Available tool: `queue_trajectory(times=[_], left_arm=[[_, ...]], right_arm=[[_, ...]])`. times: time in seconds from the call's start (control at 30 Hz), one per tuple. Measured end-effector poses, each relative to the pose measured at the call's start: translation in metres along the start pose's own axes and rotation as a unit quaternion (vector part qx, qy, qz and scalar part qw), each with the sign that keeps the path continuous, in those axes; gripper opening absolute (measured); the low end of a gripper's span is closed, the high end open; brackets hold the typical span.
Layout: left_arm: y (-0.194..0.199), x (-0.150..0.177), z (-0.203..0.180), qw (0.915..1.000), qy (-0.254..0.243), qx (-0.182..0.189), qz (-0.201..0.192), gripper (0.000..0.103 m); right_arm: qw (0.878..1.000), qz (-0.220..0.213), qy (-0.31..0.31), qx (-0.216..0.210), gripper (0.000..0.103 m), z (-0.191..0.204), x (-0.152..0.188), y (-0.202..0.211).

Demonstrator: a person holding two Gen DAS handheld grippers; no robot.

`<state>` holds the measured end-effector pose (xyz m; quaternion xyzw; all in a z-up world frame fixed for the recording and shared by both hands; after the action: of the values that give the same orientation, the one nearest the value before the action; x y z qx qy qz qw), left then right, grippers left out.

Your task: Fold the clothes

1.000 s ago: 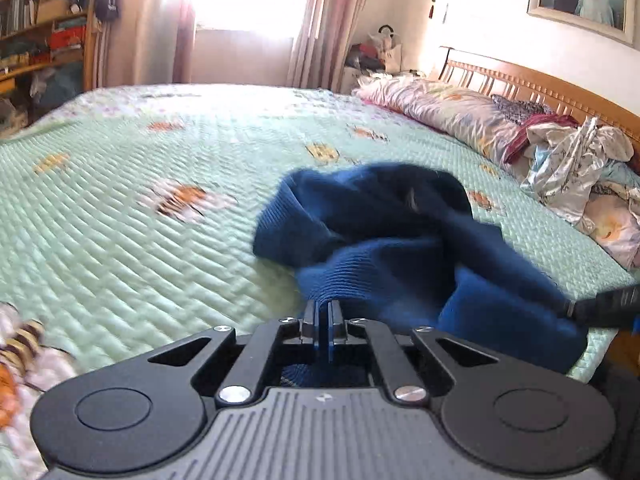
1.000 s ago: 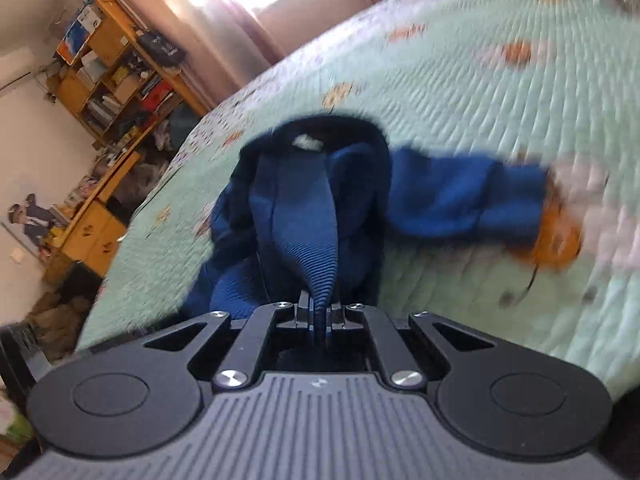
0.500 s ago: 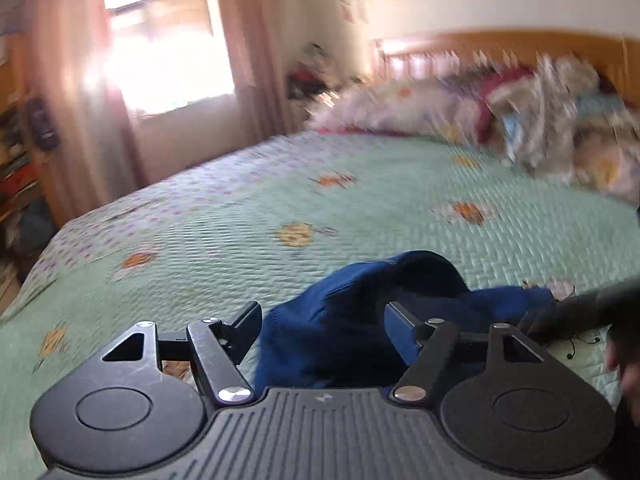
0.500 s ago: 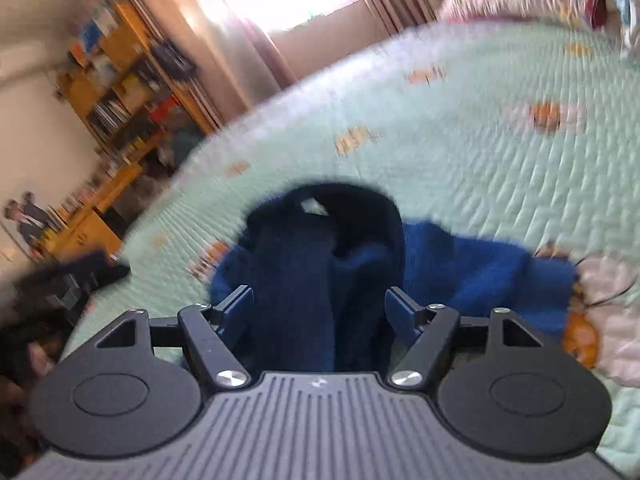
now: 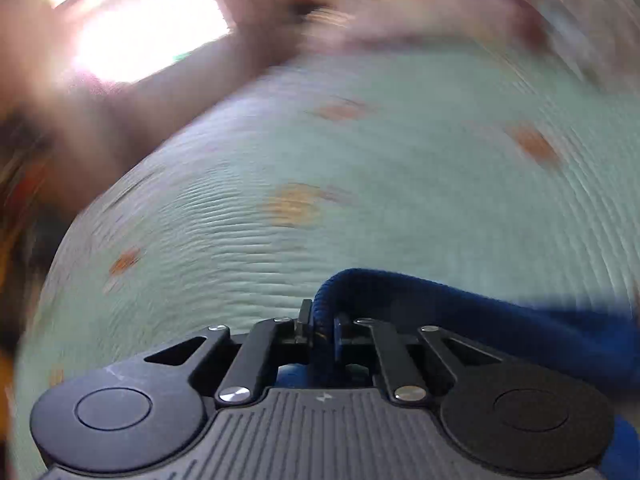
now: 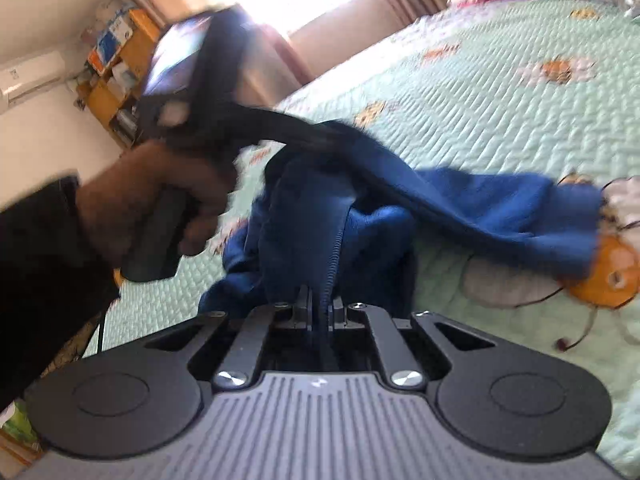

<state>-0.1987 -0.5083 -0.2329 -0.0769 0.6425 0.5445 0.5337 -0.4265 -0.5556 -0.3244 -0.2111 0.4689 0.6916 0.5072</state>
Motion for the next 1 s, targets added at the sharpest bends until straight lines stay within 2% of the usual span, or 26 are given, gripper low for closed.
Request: queue_trajectory(times=[0.03, 0.07, 0.1, 0.13, 0.2, 0.23, 0.3, 0.37, 0.43, 0.47, 0.5, 0.57, 0.63, 0.7, 0.73, 0.87, 0.93, 0.97, 1.0], left_arm=[[0.02, -0.004, 0.037, 0.9965, 0.078, 0.005, -0.028, 0.008], [0.041, -0.004, 0.068, 0.9884, 0.141, 0.011, -0.055, 0.008], [0.07, 0.001, 0.105, 0.973, 0.211, 0.014, -0.092, 0.008], [0.099, 0.013, 0.138, 0.9534, 0.274, 0.008, -0.127, 0.008], [0.133, 0.049, 0.184, 0.9203, 0.361, -0.021, -0.149, 0.012], [0.147, 0.071, 0.205, 0.9019, 0.403, -0.041, -0.15, 0.022], [0.152, 0.124, 0.231, 0.8745, 0.464, -0.098, -0.101, 0.04], [0.143, 0.18, 0.248, 0.8589, 0.499, -0.115, -0.02, 0.036], [0.142, 0.226, 0.254, 0.8411, 0.528, -0.113, 0.024, 0.036], [0.144, 0.244, 0.252, 0.8392, 0.532, -0.108, 0.037, 0.036], [0.146, 0.261, 0.25, 0.8379, 0.534, -0.103, 0.049, 0.036], [0.15, 0.279, 0.244, 0.8449, 0.524, -0.086, 0.061, 0.036], [0.159, 0.284, 0.239, 0.8558, 0.509, -0.071, 0.054, 0.038], [0.162, 0.277, 0.231, 0.867, 0.494, -0.051, 0.042, 0.038], [0.163, 0.271, 0.226, 0.8727, 0.485, -0.04, 0.035, 0.038], [0.161, 0.234, 0.193, 0.9111, 0.412, -0.016, 0.002, 0.042], [0.165, 0.221, 0.176, 0.9262, 0.377, 0.001, -0.012, 0.046], [0.165, 0.217, 0.168, 0.9324, 0.361, 0.015, -0.014, 0.046], [0.164, 0.212, 0.16, 0.9381, 0.345, 0.027, -0.016, 0.046]], right_arm=[[1.0, -0.012, -0.004, 0.006, 0.007, -0.003, -0.003, 0.007], [1.0, -0.025, -0.01, 0.012, 0.007, -0.008, -0.007, 0.015], [0.999, -0.041, -0.016, 0.018, 0.007, -0.012, -0.011, 0.026], [0.998, -0.057, -0.021, 0.024, 0.007, -0.015, -0.013, 0.036], [0.995, -0.085, -0.028, 0.036, 0.007, -0.019, -0.017, 0.054], [0.996, -0.08, -0.026, 0.036, 0.007, -0.02, -0.017, 0.056], [0.998, -0.044, -0.017, 0.03, 0.009, -0.021, -0.013, 0.049], [0.999, 0.014, -0.024, 0.03, 0.014, -0.02, -0.004, 0.037], [0.999, 0.022, -0.029, 0.033, 0.014, -0.015, 0.002, 0.039], [0.999, 0.013, -0.025, 0.033, 0.015, -0.012, 0.0, 0.044], [0.999, 0.0, -0.022, 0.03, 0.021, -0.008, -0.003, 0.05], [0.999, -0.037, -0.005, 0.022, 0.03, 0.001, -0.015, 0.064], [0.998, -0.053, 0.031, 0.009, 0.041, 0.013, -0.032, 0.064], [0.996, -0.064, 0.069, -0.006, 0.066, 0.025, -0.051, 0.059], [0.994, -0.057, 0.091, -0.014, 0.068, 0.033, -0.06, 0.049], [0.985, -0.026, 0.17, -0.028, 0.068, 0.073, -0.07, -0.002], [0.969, 0.001, 0.249, -0.012, 0.067, 0.103, -0.056, -0.03], [0.958, 0.008, 0.287, 0.008, 0.063, 0.116, -0.048, -0.041], [0.954, 0.009, 0.299, 0.031, 0.059, 0.121, -0.044, -0.049]])
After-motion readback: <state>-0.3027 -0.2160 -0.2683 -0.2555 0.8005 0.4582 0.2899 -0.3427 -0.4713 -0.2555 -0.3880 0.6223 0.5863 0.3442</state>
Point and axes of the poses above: each gripper's, at about its wrist camera, not at the fingertips, and y roughly against the way its jaws point, z to its left, x to its underside, the point moved 1 cm from there along -y, roughly the way its jaws point, and after that the axes turned 9 degrees about y, right-handed, at the moved point
